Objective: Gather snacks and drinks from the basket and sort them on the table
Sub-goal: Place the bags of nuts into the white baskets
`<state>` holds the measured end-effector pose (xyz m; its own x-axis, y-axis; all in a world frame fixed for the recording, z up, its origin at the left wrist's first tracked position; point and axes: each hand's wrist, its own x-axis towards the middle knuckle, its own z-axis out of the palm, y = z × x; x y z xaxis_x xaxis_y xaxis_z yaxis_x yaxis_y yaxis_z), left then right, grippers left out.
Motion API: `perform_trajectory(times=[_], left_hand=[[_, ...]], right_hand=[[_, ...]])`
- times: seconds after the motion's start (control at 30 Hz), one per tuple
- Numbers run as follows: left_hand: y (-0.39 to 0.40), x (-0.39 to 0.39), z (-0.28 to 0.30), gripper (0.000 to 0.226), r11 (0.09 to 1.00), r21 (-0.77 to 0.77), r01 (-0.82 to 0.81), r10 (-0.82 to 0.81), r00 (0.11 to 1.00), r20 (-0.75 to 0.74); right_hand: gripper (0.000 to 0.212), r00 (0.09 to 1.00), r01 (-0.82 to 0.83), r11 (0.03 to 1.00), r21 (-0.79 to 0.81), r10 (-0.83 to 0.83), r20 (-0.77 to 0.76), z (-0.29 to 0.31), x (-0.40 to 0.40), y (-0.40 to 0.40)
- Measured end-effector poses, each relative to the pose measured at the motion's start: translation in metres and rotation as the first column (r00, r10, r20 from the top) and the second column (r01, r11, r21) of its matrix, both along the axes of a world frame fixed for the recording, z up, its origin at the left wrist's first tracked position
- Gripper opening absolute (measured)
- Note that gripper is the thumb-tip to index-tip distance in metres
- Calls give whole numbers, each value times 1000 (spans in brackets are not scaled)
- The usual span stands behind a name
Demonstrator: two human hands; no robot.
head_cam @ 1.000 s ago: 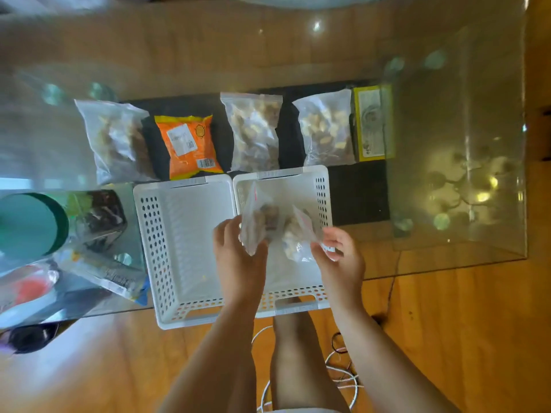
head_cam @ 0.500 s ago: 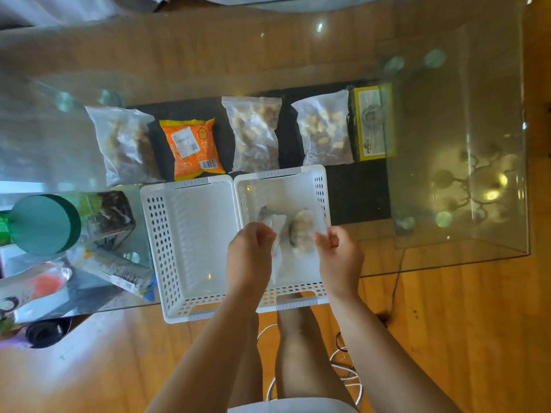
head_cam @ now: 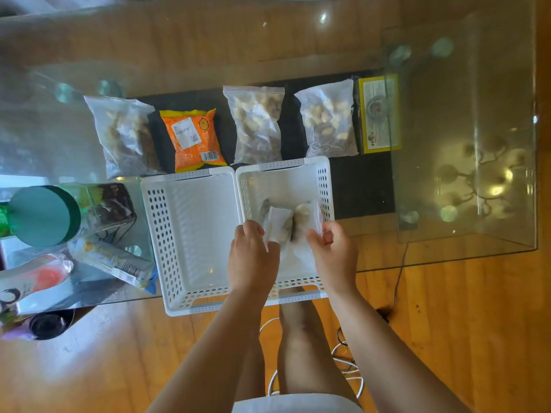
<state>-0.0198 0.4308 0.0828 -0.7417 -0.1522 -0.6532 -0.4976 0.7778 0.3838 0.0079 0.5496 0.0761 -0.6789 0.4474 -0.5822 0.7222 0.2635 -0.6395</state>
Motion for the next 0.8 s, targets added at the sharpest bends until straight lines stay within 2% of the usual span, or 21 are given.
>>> perform_trajectory(times=[0.17, 0.3, 0.37, 0.47, 0.53, 0.6, 0.67, 0.73, 0.8], left_hand=[[4, 3, -1, 25, 998, -19, 64, -64, 998, -2], [0, -3, 6, 19, 1000, -21, -15, 15, 1000, -15], [1, -5, 14, 15, 999, 33, -42, 43, 999, -33], [3, -1, 26, 11, 985, 167, -36, 46, 997, -59], [-1, 5, 27, 13, 983, 184, -12, 27, 997, -75], [-9, 9, 21, 18, 991, 137, -2, 11, 998, -67], [-20, 8, 13, 26, 999, 39, -36, 36, 999, 3], [-33, 6, 6, 23, 990, -58, -129, 131, 991, 28], [-36, 5, 6, 16, 975, -74, -209, 210, 978, 11]], right_hand=[[11, 1000, -8, 1000, 1, 8, 26, -3, 0, -5], [11, 998, 57, 998, 26, -57, -6, 0, 0, 4], [10, 998, 64, 998, 24, -64, -26, 5, 0, 6], [10, 997, 4, 997, -72, -9, -74, 14, 1, -1], [9, 993, -50, 995, -87, 40, -111, 18, 3, -4], [10, 991, -71, 997, -24, 68, -119, 17, 4, 1], [11, 995, -66, 992, 112, 73, -61, 11, 6, 12], [12, 1000, 1, 979, 202, -1, -3, 4, 8, 21], [10, 1000, 25, 982, 188, -23, -12, 4, 7, 13]])
